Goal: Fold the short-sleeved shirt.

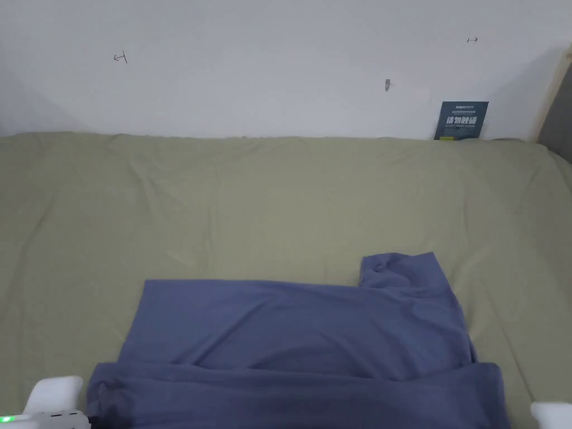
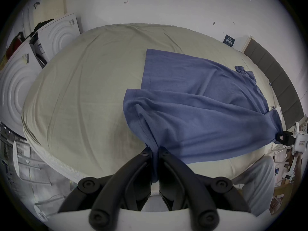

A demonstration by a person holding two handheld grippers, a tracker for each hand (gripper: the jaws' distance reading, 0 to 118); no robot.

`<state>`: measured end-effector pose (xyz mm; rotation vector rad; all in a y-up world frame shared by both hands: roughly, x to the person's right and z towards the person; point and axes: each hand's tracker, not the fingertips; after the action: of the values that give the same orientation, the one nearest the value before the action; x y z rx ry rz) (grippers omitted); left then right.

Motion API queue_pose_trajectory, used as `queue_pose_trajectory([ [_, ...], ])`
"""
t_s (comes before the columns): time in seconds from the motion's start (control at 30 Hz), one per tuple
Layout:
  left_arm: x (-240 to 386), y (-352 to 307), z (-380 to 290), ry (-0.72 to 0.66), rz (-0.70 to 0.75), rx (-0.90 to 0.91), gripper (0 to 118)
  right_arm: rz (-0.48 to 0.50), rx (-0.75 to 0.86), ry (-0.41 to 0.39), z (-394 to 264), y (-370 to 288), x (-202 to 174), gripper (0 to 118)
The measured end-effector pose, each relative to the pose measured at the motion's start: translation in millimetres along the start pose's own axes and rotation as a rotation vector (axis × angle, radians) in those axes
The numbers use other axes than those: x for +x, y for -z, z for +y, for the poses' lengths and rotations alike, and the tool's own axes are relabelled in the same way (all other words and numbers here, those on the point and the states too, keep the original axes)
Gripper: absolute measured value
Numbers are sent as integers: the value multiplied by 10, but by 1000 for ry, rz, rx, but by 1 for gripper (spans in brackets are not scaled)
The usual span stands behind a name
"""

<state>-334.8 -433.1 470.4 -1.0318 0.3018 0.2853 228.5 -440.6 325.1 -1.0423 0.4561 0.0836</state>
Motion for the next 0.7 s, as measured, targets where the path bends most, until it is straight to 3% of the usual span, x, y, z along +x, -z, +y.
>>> queue_pose_trajectory([
  [0.07,-10,28,14,-20,-6,5,11,-8,-17,10,35,21,0,18],
  [0.1,-8,33,10,-31,-29,3,35,-12,-16,24,43,4,2,43],
  [0.13,-10,29,10,-26,-14,2,94,-37,1,46,50,-32,-10,95],
  [0.17,-47,41,17,-27,-5,0,118,-29,22,35,41,-77,12,118],
  [0.23,-126,-56,61,-15,30,80,115,-61,85,68,83,-229,46,118],
  [0.37,-266,-158,386,-60,21,85,113,-15,120,111,418,-359,34,117],
  [0.4,-266,-168,508,-60,20,112,110,-20,135,112,528,-361,71,117],
  [0.43,-262,-159,635,-58,21,133,99,-37,167,111,638,-351,57,112],
  [0.47,-251,-136,791,-53,14,149,83,-54,184,92,777,-324,31,99],
  [0.5,-138,-152,913,-45,-18,180,59,-65,189,72,921,-281,8,70],
  [0.53,-115,-93,1051,-39,-41,191,49,-78,204,60,1037,-226,8,43],
  [0.57,-89,11,1191,-37,-49,187,37,-103,204,60,1170,-146,1,29],
  [0.6,-55,120,1307,-36,-46,183,37,-139,195,64,1286,-48,5,29],
  [0.63,33,229,1416,-28,-34,176,3,-186,177,85,1402,78,28,0],
  [0.7,102,462,1636,-12,-19,156,3,-160,189,99,1567,161,-51,0],
])
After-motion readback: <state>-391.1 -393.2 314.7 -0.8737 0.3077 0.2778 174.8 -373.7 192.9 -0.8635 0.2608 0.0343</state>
